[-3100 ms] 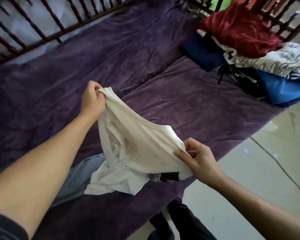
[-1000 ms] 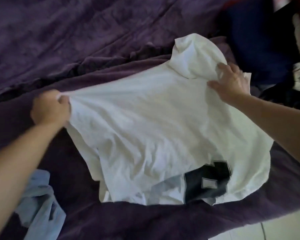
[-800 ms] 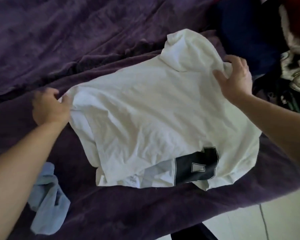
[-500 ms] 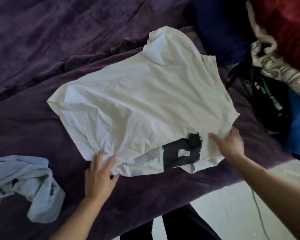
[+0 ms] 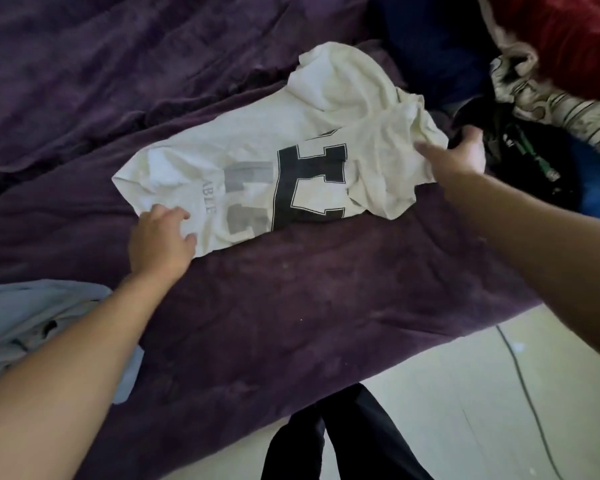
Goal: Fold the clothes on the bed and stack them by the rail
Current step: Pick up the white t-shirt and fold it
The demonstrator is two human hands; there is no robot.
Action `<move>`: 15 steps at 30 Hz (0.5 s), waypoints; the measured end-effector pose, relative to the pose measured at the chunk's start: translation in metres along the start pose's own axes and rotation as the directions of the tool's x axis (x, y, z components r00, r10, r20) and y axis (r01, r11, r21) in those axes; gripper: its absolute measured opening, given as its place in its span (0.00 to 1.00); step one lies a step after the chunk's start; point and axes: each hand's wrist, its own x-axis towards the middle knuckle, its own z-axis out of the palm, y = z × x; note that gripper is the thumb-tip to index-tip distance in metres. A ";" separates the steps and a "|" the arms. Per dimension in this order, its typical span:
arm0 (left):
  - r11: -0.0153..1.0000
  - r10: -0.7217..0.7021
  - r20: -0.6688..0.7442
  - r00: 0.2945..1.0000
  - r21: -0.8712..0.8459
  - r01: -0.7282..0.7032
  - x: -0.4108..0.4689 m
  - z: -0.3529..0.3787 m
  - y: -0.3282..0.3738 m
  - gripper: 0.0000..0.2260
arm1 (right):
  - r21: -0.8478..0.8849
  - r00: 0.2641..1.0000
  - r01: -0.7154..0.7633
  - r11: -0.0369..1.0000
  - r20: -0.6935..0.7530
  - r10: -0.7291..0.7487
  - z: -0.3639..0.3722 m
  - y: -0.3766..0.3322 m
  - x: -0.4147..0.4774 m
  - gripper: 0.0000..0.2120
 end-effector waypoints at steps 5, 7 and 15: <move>1.000 -0.008 -0.019 1.000 0.029 0.008 -0.001 0.043 0.009 0.24 | -0.159 0.971 -0.102 0.982 0.198 0.133 0.051 0.046 -0.030 0.36; 0.974 -0.210 -0.015 0.978 -0.088 0.207 0.021 0.055 0.003 0.29 | -0.212 0.982 -0.053 0.976 0.164 0.089 0.066 0.052 -0.025 0.17; 0.773 -0.481 -0.081 0.873 -0.509 0.379 0.009 0.055 0.002 0.11 | 0.256 0.965 -0.035 0.966 -0.244 0.100 0.004 0.081 -0.051 0.11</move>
